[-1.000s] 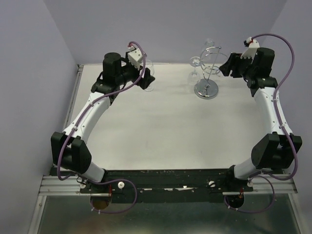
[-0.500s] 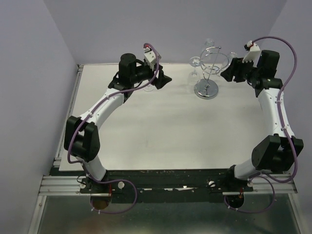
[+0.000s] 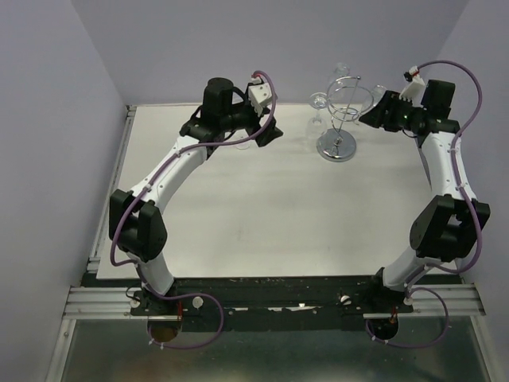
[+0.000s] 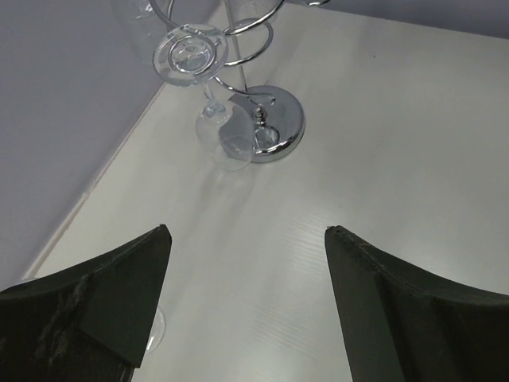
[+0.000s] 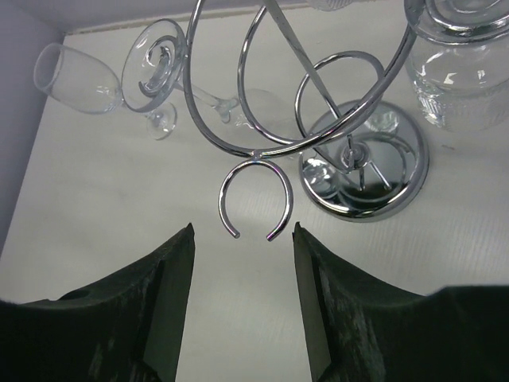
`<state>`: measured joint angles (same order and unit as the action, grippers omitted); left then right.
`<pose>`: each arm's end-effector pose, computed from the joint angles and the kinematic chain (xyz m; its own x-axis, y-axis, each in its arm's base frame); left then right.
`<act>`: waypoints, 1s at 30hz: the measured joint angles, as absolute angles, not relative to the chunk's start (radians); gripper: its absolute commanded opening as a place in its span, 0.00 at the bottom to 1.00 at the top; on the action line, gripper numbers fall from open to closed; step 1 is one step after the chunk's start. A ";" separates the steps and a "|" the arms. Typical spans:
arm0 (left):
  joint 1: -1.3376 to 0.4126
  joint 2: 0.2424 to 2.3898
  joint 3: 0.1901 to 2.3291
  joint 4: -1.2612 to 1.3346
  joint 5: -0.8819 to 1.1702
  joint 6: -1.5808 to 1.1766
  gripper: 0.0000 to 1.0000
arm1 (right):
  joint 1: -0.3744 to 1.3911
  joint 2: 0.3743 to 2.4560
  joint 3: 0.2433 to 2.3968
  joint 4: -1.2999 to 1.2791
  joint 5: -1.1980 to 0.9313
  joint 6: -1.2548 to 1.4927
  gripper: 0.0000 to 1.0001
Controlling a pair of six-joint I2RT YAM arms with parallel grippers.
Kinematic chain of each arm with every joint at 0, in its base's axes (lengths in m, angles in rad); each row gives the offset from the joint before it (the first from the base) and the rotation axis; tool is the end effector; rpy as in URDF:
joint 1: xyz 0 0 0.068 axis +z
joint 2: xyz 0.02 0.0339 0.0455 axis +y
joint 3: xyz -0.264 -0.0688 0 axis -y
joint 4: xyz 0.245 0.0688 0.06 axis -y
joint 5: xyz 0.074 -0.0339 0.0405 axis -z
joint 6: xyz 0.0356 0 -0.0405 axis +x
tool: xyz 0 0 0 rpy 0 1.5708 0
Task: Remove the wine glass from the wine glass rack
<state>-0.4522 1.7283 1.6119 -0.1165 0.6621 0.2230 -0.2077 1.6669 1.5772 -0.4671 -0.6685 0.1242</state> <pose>0.3602 -0.1993 0.3818 -0.0073 0.1974 -0.9803 0.9067 0.4147 0.0768 0.3776 -0.0570 0.3602 -0.5569 0.2167 -0.8018 -0.2863 0.8561 0.4302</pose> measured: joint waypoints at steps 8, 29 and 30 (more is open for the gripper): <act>-0.451 1.772 1.678 -0.270 0.594 0.285 0.93 | -0.234 1.735 1.579 -0.449 -0.788 0.299 0.56; -0.469 1.798 1.657 -0.332 0.542 0.284 0.94 | -0.320 1.859 1.510 -0.083 -1.135 0.693 0.37; -0.470 1.798 1.655 -0.332 0.540 0.284 0.93 | -0.320 1.861 1.505 -0.071 -1.137 0.707 0.36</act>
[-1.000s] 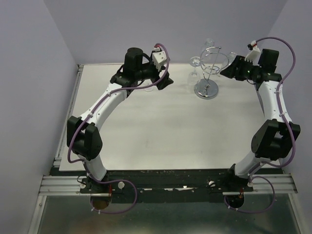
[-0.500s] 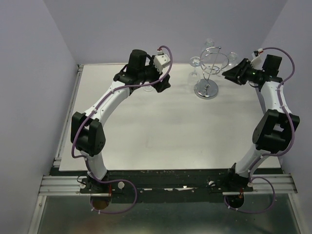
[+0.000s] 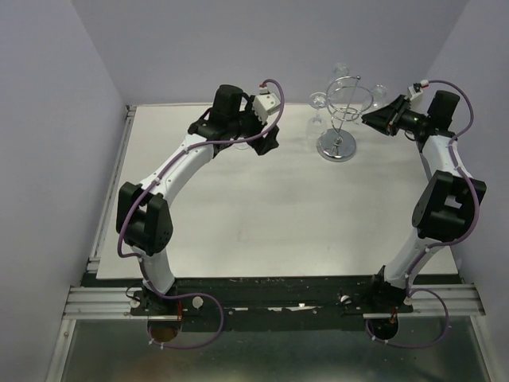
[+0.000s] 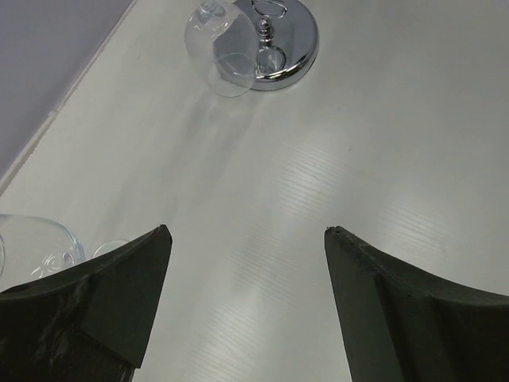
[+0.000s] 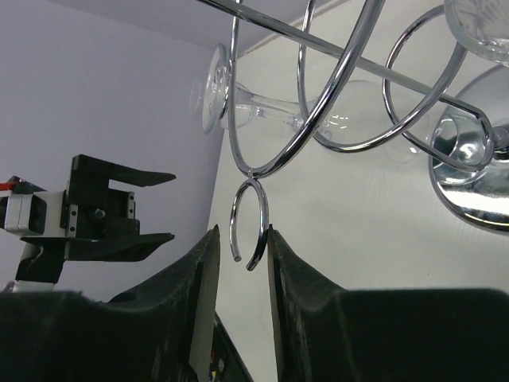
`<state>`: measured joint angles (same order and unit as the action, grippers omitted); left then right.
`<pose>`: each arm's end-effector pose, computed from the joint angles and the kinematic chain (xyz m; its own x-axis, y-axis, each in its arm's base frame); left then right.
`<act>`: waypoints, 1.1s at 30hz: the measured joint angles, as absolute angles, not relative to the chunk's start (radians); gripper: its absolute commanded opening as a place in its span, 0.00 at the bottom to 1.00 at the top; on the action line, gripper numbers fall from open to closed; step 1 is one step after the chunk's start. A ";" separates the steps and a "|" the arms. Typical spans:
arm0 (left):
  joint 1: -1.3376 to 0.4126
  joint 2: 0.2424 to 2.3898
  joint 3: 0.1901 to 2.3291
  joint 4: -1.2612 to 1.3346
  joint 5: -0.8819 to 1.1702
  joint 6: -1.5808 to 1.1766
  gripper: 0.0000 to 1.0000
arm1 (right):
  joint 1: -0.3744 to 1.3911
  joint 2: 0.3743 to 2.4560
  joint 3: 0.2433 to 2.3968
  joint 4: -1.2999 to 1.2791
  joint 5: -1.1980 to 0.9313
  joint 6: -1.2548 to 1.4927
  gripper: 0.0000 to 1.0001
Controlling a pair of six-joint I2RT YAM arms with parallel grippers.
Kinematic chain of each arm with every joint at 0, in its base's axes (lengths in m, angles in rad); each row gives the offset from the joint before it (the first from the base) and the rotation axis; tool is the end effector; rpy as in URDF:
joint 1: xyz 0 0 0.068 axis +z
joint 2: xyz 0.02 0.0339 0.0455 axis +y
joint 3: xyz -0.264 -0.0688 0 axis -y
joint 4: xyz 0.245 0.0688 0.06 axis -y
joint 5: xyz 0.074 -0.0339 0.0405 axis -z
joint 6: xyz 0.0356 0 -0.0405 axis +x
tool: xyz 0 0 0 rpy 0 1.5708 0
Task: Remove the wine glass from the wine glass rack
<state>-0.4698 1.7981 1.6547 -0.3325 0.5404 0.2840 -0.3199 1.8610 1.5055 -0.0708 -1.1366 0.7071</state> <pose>0.3693 -0.2080 0.3472 -0.1691 0.3553 -0.9193 0.8785 0.4771 0.0228 0.4156 -0.1037 0.3006 -0.7219 0.5270 -0.4485 -0.2405 0.4166 0.8767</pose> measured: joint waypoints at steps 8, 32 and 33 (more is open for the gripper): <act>-0.474 1.798 1.653 -0.338 0.535 0.284 0.94 | -0.321 1.868 1.465 0.000 -1.165 0.773 0.18; -0.479 1.798 1.628 -0.321 0.535 0.275 0.93 | -0.323 1.843 1.359 0.128 -1.195 0.944 0.01; -0.478 1.798 1.627 -0.319 0.535 0.273 0.93 | -0.323 1.839 1.352 0.131 -1.195 0.947 0.01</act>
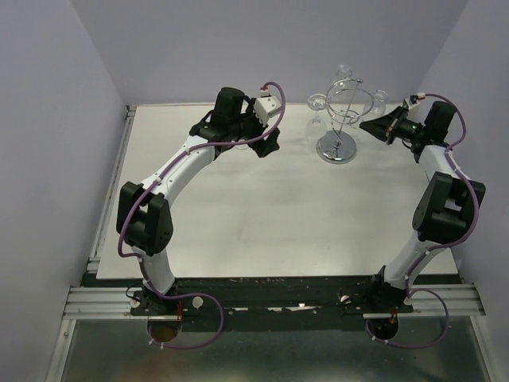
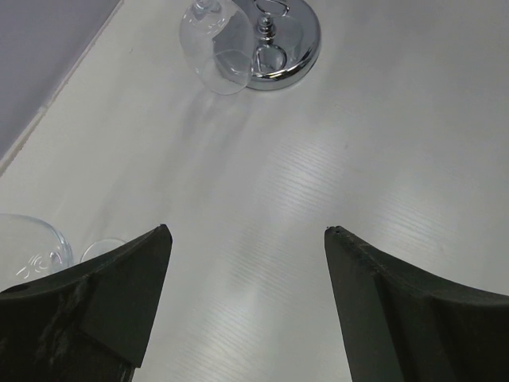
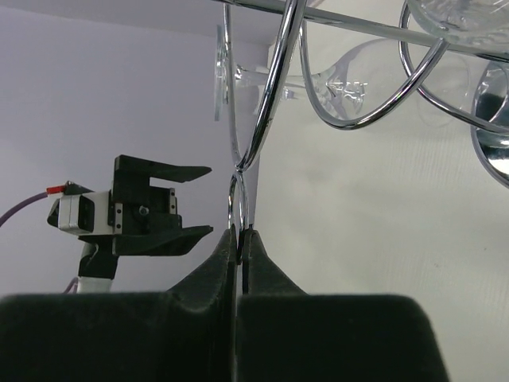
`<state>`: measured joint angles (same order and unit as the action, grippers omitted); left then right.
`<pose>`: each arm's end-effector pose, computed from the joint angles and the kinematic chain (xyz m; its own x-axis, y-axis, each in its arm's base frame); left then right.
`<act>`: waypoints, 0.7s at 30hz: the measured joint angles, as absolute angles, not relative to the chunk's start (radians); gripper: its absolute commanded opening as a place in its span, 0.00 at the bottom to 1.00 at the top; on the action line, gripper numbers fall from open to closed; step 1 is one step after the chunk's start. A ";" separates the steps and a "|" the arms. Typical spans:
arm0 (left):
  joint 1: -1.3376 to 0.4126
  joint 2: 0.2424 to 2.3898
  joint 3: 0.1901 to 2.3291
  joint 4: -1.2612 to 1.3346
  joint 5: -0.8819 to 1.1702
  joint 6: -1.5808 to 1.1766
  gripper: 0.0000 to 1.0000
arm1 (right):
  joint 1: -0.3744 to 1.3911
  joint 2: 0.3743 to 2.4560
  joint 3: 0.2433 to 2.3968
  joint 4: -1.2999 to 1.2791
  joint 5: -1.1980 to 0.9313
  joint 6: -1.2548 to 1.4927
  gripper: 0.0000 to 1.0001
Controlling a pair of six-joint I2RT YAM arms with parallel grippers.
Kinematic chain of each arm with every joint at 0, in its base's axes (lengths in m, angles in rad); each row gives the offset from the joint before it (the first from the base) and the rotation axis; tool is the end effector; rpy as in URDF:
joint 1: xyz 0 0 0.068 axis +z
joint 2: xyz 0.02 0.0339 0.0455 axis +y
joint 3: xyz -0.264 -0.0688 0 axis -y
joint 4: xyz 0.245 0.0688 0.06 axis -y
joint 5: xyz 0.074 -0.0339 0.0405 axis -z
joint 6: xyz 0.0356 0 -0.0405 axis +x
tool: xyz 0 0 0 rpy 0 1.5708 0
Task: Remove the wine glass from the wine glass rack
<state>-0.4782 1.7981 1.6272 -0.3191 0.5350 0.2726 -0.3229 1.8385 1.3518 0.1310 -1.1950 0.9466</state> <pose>0.3676 -0.2110 0.3389 -0.1883 0.3585 -0.9144 0.8784 0.4779 0.0065 0.4051 -0.1006 0.2762 -0.7695 0.5715 -0.2850 -0.1473 0.2755 0.9500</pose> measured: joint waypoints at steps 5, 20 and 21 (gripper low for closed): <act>-0.479 1.798 1.626 -0.311 0.535 0.266 0.93 | -0.323 1.800 1.300 0.151 -1.195 0.965 0.01; -0.479 1.798 1.607 -0.276 0.554 0.246 0.93 | -0.323 1.642 1.106 0.216 -1.195 1.014 0.01; -0.479 1.798 1.599 -0.272 0.558 0.245 0.93 | -0.323 1.629 1.089 0.218 -1.195 1.016 0.01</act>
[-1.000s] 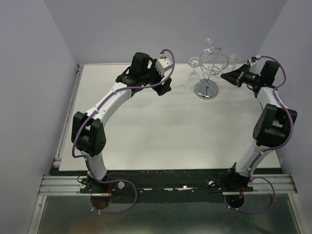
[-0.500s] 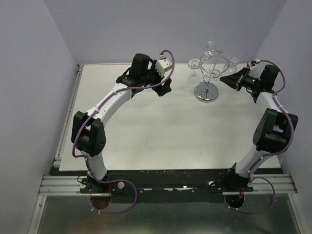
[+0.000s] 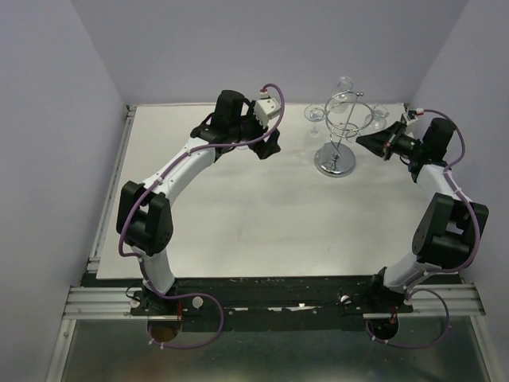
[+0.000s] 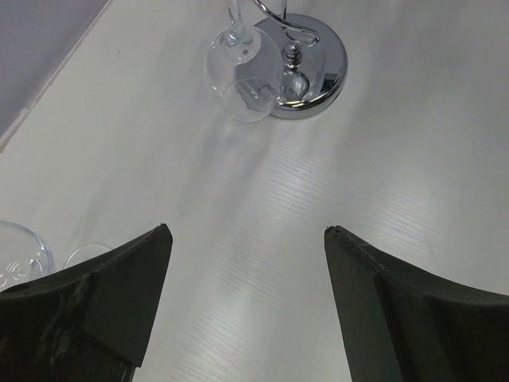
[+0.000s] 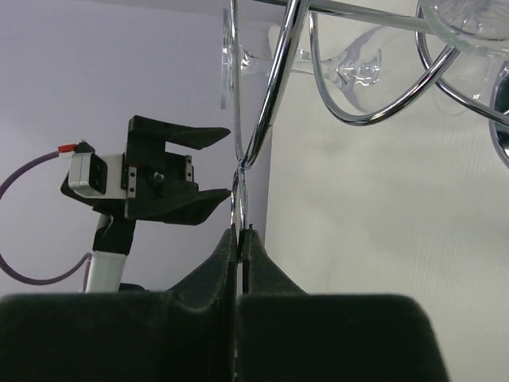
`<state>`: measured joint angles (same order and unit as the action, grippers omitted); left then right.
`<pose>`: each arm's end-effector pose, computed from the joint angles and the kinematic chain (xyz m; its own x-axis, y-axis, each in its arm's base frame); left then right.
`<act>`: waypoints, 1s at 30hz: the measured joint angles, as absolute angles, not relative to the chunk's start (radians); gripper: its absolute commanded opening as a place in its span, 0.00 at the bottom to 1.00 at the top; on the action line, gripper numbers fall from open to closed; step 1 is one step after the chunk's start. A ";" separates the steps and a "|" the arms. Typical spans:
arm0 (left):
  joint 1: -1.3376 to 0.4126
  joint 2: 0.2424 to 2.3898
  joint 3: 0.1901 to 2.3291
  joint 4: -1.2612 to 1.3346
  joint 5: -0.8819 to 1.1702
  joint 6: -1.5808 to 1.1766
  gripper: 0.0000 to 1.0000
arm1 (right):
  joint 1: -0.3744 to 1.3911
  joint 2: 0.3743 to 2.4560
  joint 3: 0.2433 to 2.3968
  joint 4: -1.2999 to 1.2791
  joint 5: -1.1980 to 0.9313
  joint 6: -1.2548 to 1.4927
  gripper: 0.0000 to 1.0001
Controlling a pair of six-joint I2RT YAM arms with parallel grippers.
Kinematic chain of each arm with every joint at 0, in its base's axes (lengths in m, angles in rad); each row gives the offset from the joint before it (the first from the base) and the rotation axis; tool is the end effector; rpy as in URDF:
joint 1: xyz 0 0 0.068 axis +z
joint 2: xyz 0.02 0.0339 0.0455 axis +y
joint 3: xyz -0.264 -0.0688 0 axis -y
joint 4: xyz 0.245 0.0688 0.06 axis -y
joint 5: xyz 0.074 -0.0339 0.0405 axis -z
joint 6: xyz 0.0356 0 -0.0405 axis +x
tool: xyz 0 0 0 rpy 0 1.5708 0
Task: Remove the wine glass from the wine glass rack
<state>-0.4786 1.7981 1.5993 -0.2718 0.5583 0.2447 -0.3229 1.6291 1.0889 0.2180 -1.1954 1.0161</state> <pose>0.3680 -0.2122 0.3339 -0.1943 0.3323 -0.9229 0.8831 0.4689 -0.0171 0.3509 -0.0825 0.2749 -0.7707 0.5865 -0.2492 -0.1242 0.2452 0.9615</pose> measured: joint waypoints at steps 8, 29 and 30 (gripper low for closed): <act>-0.479 1.797 1.521 -0.223 0.581 0.241 0.94 | -0.323 1.523 0.990 0.225 -1.195 1.021 0.01; -0.527 1.750 1.396 -0.043 0.606 0.203 0.94 | -0.323 1.322 0.825 0.179 -1.202 0.951 0.36; -0.532 1.750 1.392 -0.032 0.606 0.201 0.94 | -0.323 1.318 0.825 0.178 -1.205 0.936 0.43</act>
<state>-0.5320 1.7500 1.3922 -0.0322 0.6064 0.2008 -0.3229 1.3178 0.8249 0.1783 -1.2053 0.9360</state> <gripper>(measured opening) 0.937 0.263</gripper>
